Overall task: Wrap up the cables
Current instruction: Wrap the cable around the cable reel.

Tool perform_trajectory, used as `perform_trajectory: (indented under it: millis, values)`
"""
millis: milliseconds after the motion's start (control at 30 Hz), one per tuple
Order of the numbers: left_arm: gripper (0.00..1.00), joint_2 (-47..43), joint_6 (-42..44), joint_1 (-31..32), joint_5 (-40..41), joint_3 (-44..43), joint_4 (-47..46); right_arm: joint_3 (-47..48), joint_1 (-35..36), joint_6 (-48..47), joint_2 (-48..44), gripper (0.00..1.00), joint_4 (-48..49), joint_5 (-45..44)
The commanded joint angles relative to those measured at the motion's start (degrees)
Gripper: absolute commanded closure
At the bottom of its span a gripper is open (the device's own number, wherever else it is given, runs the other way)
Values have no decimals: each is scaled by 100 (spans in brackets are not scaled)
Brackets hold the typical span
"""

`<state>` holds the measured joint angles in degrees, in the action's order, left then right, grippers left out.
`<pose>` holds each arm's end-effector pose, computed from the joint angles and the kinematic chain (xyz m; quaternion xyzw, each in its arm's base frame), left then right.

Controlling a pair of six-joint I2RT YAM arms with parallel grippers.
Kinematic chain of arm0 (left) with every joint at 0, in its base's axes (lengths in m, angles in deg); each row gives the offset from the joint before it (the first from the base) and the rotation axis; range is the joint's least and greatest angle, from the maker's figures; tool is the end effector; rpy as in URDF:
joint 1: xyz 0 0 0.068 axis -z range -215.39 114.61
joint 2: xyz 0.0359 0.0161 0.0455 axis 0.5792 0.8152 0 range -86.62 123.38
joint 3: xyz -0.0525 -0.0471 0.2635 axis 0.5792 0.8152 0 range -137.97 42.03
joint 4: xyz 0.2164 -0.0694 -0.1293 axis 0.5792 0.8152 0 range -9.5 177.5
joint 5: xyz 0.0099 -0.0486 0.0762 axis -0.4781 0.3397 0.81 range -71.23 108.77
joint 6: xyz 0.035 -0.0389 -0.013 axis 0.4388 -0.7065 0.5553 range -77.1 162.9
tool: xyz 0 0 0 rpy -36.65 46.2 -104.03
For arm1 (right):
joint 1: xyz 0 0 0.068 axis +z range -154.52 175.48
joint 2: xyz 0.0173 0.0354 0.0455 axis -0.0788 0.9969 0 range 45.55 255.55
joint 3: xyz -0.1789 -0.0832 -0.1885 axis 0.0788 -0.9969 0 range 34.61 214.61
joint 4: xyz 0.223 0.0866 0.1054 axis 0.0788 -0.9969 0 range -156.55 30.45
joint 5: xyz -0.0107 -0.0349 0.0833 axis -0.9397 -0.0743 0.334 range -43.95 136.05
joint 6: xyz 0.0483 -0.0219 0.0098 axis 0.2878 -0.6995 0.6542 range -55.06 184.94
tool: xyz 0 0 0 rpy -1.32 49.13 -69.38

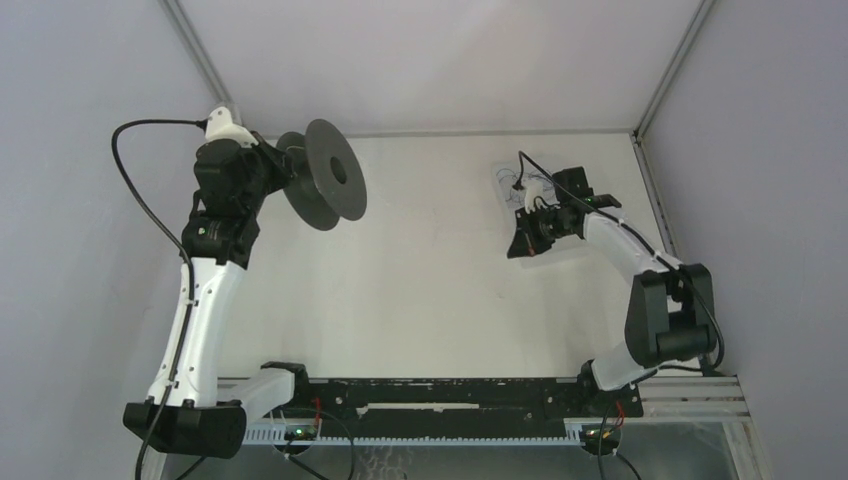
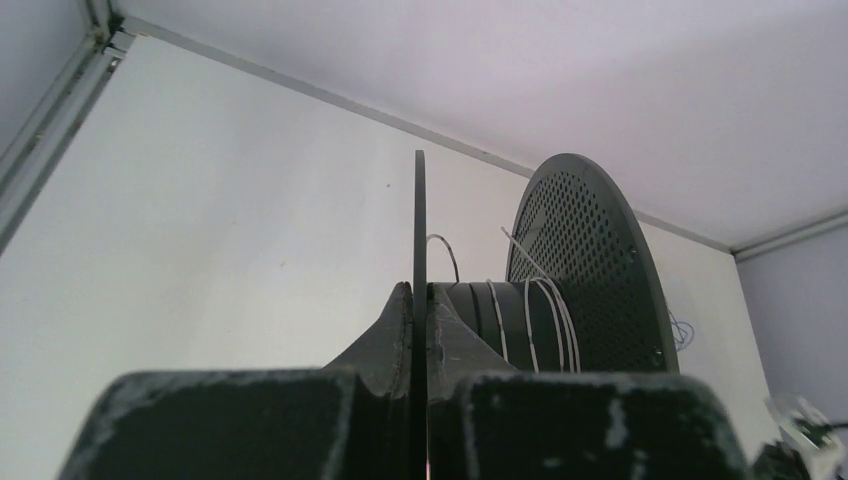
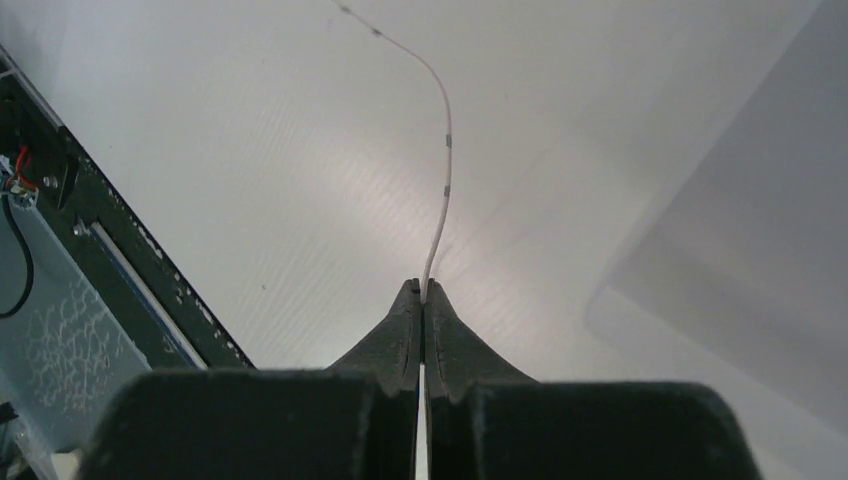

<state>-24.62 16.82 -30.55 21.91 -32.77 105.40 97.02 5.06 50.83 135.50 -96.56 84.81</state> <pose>0.2282 -0.0174 0.4364 -0.1602 0.7609 -0.1470 0.6113 0.3005 0.0732 0.2255 -0.2604 0.8856 0.3152 0.2204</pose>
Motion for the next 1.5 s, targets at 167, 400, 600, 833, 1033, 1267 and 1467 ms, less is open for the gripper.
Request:
perform_trajectory:
  millis: [167, 400, 600, 833, 1033, 1267, 1467]
  values:
    - [100, -34, -7, -115, 221, -551, -469, -53, -427, -948, -1307, 100, -1113, -409]
    - [100, -35, -32, -58, -407, -544, -507, 265, -112, -1285, -1516, 68, -1446, -258]
    - [100, -153, 134, 219, -675, -575, -378, 1101, 692, -1198, -1298, 35, -1302, -202]
    - [100, -237, -156, 350, -1274, -538, -337, 1399, 905, 135, -426, 31, 810, 1090]
    - [100, -258, -562, 360, -1771, -569, -337, 1492, 962, 1794, 802, 28, 3328, 1660]
    - [100, -295, -957, 425, -2547, -359, -643, 2879, 1183, 2761, 2263, 23, 3326, 1869]
    - [100, -295, -988, 575, -2941, -356, -856, 3540, 1283, 2689, 2807, 23, 2963, 1824]
